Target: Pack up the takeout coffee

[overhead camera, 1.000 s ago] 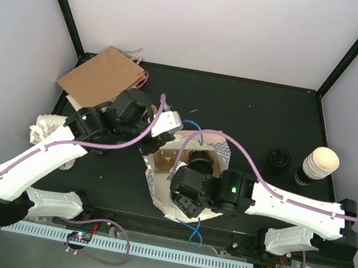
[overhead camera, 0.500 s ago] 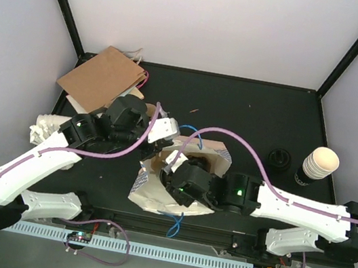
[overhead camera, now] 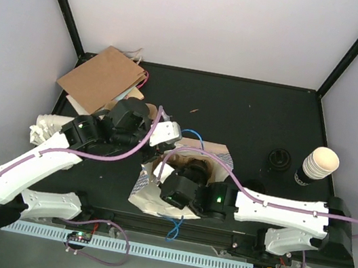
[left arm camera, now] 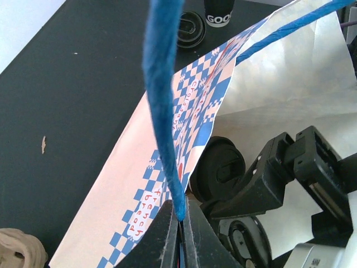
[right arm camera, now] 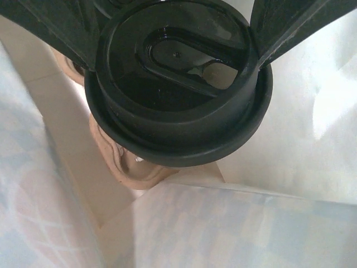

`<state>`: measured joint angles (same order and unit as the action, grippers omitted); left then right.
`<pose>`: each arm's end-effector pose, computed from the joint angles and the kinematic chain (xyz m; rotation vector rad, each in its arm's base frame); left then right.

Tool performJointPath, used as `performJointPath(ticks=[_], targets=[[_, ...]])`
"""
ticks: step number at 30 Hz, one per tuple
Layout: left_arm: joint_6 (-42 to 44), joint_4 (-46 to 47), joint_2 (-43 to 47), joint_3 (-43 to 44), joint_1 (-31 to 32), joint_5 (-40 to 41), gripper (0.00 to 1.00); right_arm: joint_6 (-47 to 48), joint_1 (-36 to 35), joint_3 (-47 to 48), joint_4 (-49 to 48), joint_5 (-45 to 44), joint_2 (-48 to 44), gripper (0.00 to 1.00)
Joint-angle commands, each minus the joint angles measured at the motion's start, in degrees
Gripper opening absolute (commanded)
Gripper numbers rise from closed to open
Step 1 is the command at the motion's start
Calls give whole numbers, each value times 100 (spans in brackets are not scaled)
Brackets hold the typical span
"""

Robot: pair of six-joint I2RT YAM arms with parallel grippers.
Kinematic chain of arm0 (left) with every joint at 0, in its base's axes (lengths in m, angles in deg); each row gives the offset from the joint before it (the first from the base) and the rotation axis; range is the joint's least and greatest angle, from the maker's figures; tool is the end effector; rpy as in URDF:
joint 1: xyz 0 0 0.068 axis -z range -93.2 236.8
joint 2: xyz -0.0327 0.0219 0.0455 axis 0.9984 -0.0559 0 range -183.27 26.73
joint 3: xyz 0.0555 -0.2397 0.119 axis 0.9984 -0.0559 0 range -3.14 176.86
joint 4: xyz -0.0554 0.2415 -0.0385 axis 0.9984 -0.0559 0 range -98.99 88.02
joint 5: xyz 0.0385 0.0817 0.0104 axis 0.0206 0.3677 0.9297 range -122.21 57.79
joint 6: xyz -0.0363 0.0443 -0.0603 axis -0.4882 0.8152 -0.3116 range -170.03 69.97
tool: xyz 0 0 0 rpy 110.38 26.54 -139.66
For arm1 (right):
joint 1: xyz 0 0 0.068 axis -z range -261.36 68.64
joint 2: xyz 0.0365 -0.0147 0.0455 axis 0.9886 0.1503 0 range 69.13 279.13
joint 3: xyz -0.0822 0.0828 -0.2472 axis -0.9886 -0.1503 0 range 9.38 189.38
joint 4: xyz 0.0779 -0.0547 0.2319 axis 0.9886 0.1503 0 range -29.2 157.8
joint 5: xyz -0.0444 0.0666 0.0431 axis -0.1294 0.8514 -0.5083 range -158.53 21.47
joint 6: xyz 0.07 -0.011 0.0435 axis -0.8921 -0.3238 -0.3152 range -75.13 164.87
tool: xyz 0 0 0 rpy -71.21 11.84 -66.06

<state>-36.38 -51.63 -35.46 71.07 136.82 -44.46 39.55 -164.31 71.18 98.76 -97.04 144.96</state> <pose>0.1343 -0.1842 0.3662 1.2997 1.8661 -0.5801 0.0689 0.2747 0.2631 -1.3020 1.9436 0.1340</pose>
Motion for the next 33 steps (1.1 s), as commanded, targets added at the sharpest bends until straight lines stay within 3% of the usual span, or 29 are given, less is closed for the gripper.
performJointPath(ticks=[1, 19, 33], targets=[[-216, 53, -25, 163, 60, -55, 2, 621, -45, -265, -895, -295, -92, 58], [-440, -91, 89, 199, 154, -38, 1, 725, -36, -544, -1416, -1613, 713, 55], [-598, -177, 155, 166, 166, -71, 2, 807, 118, -454, -1440, -1834, 977, 54]])
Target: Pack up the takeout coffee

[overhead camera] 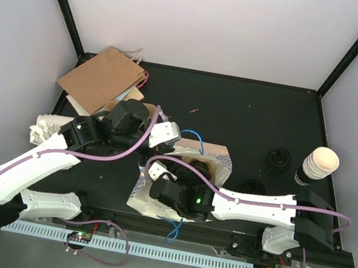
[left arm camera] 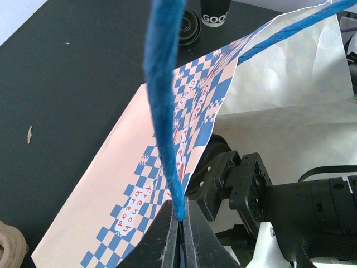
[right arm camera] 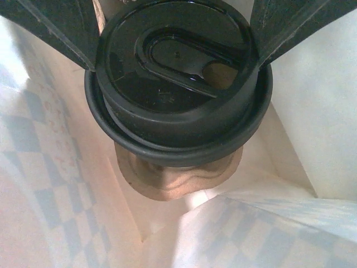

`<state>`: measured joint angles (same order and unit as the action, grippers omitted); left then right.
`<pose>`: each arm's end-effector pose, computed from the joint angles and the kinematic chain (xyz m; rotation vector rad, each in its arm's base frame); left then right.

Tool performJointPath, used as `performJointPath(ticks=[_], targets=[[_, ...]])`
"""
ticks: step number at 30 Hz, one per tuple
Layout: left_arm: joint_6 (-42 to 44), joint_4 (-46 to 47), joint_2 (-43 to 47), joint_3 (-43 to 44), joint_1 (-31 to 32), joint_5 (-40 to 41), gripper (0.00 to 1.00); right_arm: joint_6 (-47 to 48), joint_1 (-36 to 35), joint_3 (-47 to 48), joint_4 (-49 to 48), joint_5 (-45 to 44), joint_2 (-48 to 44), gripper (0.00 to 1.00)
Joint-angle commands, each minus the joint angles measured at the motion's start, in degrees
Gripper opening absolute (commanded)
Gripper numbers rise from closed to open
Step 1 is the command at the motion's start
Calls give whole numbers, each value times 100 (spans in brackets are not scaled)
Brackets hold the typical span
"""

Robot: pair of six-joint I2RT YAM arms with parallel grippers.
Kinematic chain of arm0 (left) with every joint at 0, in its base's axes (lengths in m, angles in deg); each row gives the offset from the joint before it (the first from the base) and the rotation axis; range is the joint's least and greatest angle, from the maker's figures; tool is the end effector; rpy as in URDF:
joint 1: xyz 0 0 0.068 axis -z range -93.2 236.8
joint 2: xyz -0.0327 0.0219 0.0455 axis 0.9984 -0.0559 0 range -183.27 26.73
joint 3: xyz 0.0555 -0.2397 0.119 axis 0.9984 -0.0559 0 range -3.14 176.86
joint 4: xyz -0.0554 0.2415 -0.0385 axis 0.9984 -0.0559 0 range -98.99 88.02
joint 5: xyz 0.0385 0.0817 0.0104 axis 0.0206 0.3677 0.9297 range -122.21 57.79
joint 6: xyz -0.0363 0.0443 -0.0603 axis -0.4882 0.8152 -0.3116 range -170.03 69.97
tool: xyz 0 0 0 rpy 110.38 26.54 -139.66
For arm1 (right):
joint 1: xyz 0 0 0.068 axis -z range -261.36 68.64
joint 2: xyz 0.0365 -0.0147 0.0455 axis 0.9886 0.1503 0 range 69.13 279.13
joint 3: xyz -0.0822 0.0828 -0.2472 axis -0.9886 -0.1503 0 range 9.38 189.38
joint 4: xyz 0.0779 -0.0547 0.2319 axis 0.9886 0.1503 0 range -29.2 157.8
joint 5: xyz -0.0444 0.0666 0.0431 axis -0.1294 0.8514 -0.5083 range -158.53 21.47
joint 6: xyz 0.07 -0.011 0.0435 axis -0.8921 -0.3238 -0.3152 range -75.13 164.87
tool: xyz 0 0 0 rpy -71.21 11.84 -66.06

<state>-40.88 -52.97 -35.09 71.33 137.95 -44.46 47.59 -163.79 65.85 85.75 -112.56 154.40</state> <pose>0.1283 -0.1838 0.3664 1.2564 1.9255 -0.6284 0.0904 0.2970 0.2155 -1.2618 1.7995 -0.2192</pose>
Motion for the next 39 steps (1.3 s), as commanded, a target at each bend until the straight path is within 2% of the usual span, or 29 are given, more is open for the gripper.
performJointPath(ticks=[1, 18, 32, 39], targets=[[-156, -51, 109, 150, 52, -73, 2, -2, 69, 95, -109, -284, 33, 54], [-202, -31, -33, 166, 54, -71, 1, 257, -21, 104, -20, -482, -1, 54], [-244, -48, -98, 198, 52, -132, 2, 1070, -62, 5, -332, -970, 177, 55], [-285, -70, -76, 217, 52, -128, 2, 1160, -62, 286, 5, -1185, 435, 55]])
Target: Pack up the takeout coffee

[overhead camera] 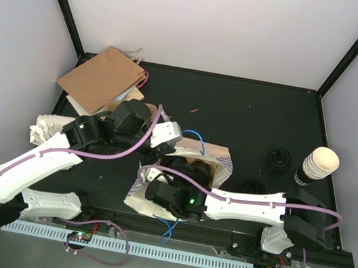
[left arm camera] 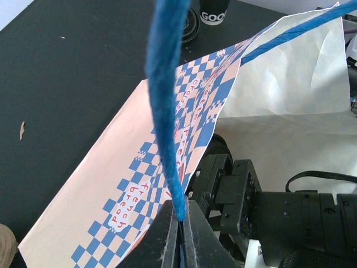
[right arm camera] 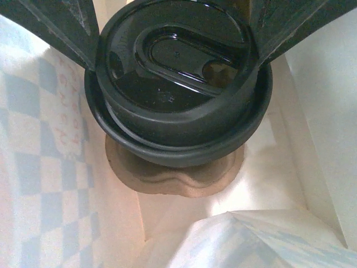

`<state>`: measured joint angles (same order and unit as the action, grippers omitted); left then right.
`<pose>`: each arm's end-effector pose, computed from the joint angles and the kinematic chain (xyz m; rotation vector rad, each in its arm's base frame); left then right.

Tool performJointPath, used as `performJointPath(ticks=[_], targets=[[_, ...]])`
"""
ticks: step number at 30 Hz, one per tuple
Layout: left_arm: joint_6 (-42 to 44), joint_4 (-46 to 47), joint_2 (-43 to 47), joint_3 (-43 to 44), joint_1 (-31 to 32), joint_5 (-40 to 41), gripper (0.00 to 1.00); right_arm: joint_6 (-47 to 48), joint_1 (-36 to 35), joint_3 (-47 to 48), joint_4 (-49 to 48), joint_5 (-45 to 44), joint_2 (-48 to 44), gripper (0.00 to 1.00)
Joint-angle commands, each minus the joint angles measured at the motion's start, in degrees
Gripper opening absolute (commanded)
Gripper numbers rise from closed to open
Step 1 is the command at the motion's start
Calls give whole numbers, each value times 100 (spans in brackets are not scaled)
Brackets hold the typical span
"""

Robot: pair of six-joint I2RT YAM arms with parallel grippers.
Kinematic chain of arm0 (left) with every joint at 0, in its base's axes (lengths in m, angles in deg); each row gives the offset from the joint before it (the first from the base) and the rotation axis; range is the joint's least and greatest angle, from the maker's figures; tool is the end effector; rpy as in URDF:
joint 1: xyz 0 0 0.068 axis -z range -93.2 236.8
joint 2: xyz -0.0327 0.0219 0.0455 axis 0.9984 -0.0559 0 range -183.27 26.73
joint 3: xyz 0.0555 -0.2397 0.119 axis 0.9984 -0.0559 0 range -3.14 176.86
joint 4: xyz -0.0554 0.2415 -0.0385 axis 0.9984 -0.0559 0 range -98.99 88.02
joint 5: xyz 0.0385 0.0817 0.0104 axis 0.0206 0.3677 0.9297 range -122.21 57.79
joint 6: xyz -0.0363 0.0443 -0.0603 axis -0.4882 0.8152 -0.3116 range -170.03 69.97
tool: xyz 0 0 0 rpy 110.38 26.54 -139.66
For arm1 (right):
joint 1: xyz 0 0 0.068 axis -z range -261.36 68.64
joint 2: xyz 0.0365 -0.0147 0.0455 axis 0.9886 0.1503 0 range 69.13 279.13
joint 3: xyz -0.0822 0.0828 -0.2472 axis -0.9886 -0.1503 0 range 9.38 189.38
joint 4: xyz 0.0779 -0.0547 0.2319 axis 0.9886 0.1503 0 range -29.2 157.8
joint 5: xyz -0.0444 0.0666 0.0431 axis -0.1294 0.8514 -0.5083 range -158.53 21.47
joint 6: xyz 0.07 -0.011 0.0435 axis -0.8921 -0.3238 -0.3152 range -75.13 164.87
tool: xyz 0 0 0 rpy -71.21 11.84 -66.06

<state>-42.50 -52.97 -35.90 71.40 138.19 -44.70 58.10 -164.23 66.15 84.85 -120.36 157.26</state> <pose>0.1294 -0.1873 0.3639 1.2431 1.9555 -0.6464 0.0951 0.2999 0.2098 -1.3597 1.6524 -0.4678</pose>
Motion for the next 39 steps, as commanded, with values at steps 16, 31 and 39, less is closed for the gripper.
performJointPath(ticks=[16, 31, 39], targets=[[-341, -250, -162, 469, 28, -184, 2, -114, 336, 671, 916, 420, 388, 54], [-821, -922, -752, 1233, -7, -311, 2, -346, 594, 1153, 1782, 1426, 785, 53], [-979, -1250, -1038, 1661, -84, -524, 2, -363, 594, 1249, 2049, 1764, 732, 52]])
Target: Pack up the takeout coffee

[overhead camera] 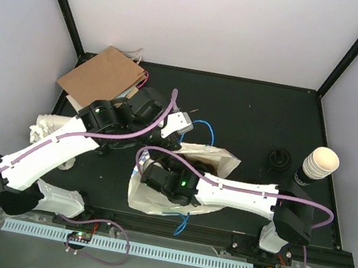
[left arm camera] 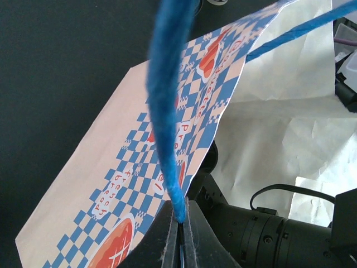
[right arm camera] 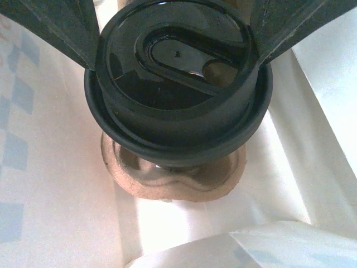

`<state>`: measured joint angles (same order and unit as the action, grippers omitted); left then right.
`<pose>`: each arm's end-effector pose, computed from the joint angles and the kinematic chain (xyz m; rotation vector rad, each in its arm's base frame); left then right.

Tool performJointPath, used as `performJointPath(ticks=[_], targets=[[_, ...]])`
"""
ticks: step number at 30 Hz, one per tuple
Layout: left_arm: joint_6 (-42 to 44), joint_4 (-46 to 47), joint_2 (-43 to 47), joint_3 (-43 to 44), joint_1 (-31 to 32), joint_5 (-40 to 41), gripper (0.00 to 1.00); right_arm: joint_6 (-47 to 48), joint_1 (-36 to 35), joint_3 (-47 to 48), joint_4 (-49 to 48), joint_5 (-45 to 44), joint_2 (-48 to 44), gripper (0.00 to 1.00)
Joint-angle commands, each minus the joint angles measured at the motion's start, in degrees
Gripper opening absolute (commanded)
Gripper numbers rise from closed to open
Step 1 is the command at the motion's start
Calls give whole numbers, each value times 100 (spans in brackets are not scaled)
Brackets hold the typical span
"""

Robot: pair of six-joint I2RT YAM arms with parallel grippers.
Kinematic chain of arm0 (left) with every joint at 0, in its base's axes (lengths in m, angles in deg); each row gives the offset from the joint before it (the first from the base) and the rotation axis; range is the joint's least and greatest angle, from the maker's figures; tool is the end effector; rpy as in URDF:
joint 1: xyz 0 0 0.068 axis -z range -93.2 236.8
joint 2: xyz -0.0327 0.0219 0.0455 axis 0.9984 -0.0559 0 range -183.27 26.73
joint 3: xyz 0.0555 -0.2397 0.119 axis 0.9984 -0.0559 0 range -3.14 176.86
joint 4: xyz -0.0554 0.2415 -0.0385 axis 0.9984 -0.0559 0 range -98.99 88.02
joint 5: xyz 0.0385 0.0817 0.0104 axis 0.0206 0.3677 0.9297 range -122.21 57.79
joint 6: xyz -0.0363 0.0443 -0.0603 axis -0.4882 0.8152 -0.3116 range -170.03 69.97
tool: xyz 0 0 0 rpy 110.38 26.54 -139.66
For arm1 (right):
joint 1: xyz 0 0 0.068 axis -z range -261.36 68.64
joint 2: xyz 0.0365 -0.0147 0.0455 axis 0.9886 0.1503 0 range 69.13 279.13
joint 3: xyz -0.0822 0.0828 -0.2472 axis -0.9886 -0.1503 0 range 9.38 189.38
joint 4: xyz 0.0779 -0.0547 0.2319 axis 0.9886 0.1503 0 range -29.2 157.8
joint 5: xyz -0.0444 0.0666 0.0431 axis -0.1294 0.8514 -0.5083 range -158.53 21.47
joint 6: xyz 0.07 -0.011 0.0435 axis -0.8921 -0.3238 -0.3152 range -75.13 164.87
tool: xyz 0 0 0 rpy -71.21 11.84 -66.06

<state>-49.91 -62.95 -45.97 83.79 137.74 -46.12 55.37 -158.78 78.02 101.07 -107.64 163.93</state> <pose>0.1453 -0.2067 0.3763 1.1730 2.1785 -0.6928 0.1166 0.3123 0.2086 -1.5377 1.8506 -0.4350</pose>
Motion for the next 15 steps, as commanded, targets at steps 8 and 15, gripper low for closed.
performJointPath(ticks=[8, 15], targets=[[-303, -362, -405, 680, -283, -586, 2, -145, 46, 95, 620, 1201, 81, 52], [-218, -129, -743, 863, -825, -1175, 4, -43, 390, 36, 527, 1873, 109, 52]])
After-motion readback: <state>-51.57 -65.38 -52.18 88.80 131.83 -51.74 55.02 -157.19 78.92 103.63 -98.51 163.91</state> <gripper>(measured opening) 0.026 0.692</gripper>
